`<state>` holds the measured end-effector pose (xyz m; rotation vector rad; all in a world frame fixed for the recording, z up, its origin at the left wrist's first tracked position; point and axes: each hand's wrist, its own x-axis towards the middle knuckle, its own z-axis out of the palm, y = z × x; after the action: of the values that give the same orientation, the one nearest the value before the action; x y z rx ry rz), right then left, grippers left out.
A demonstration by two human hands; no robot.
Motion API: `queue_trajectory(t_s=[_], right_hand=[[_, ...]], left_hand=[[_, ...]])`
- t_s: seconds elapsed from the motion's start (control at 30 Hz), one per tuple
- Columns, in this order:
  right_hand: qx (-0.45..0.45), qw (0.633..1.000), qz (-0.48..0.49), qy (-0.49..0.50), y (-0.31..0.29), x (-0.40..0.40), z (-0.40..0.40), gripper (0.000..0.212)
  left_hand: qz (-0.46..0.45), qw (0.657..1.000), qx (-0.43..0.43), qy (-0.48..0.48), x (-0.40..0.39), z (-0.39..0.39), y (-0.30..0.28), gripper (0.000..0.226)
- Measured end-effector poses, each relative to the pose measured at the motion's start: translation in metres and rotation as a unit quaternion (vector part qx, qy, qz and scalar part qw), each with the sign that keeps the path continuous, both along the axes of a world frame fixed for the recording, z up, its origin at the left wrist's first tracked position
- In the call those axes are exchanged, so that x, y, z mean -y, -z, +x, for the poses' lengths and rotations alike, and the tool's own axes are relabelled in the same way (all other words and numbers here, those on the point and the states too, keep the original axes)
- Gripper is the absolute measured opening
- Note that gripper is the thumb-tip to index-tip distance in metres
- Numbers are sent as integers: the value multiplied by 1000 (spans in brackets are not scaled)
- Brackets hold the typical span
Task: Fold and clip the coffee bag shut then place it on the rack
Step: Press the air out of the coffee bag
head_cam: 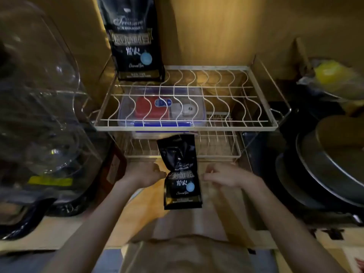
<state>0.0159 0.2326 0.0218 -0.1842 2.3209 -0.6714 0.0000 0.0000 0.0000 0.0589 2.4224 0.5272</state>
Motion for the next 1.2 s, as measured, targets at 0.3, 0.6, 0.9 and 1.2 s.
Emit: queue_trajectory(t_s=[0.3,0.6,0.9,1.2], right_hand=[[54,934,-237,261,57,20,27,73],[123,878,-326,329,97,21,19,77],[146,899,-305,280,107,15,6,74],[12,894,-329,304,113,21,8,82]], left_hand=[[205,968,34,-141,-11,35,54,117],[291,928,96,-212,-18,31,75,101],[301,924,120,-205,-13,23,77,120],[321,933,-48,-155,-16,23,76,91]])
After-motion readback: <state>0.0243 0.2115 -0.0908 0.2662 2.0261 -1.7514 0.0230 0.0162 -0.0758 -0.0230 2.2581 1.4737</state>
